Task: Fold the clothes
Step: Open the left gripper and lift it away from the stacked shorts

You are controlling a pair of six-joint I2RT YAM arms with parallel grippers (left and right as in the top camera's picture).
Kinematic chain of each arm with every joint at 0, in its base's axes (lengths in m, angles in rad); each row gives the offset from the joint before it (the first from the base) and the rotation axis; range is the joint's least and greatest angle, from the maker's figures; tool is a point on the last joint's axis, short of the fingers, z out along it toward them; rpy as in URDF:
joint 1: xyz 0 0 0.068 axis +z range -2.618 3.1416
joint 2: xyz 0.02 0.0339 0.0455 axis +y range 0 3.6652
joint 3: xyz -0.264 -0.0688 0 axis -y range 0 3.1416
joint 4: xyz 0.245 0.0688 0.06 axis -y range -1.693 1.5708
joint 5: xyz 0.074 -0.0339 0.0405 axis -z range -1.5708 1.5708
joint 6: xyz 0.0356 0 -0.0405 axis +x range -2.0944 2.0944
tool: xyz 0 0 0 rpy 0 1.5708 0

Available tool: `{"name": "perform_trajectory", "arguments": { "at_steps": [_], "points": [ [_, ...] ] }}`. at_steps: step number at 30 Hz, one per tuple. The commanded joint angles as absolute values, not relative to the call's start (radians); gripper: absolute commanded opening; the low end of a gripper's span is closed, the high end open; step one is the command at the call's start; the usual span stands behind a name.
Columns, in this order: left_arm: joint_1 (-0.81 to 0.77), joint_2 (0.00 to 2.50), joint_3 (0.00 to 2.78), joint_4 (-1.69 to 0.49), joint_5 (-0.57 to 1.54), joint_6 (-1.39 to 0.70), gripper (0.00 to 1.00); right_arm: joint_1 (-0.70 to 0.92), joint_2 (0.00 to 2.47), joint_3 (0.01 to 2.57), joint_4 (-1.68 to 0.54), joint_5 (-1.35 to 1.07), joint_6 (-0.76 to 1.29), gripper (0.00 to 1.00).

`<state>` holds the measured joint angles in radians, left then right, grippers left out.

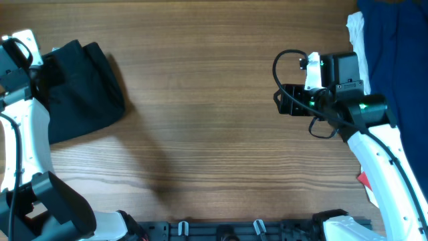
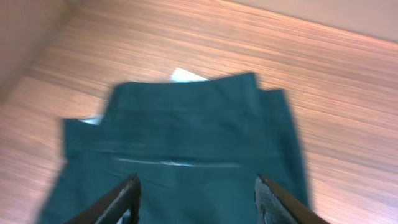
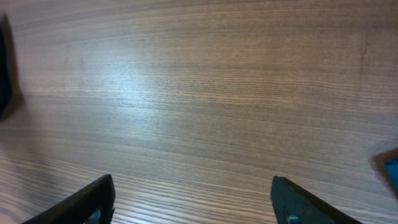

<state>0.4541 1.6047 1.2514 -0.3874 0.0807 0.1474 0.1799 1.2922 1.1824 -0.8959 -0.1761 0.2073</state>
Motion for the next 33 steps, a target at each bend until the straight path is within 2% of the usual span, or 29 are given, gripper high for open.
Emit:
{"name": "perform_trajectory", "arguments": {
  "at_steps": [1,2,5,6,7,15,22,27,33],
  "points": [
    [0.404,1.614,1.275,-0.432,0.236,0.01,0.52,0.184,1.298,1.171,-0.867,-0.181,0.212,0.85],
    [0.383,1.614,1.275,-0.452,0.236,-0.012,0.52,0.184,1.304,1.171,-0.857,-0.181,0.212,0.88],
    [0.298,1.614,1.275,-0.515,0.236,-0.054,0.72,0.184,1.342,1.171,-0.805,-0.194,0.212,0.96],
    [0.265,1.614,1.275,-0.534,0.236,-0.067,0.8,0.184,1.358,1.171,-0.783,-0.208,0.209,0.99],
    [0.229,1.614,1.275,-0.556,0.236,-0.072,1.0,0.184,1.374,1.171,-0.763,-0.226,0.209,1.0],
    [0.032,1.614,1.275,-0.83,0.236,-0.088,1.0,0.184,1.427,1.171,-0.738,-0.245,0.192,0.99],
    [-0.018,1.606,1.274,-1.145,0.239,-0.076,1.0,0.184,1.409,1.171,-0.866,-0.237,0.208,1.0],
    [-0.049,1.518,1.253,-1.15,0.226,-0.086,1.0,0.184,1.305,1.171,-0.928,-0.154,0.27,1.0],
    [-0.184,1.172,1.095,-0.983,0.044,-0.142,1.0,0.238,1.042,1.169,-0.932,-0.011,0.291,0.99]
  ]
}}
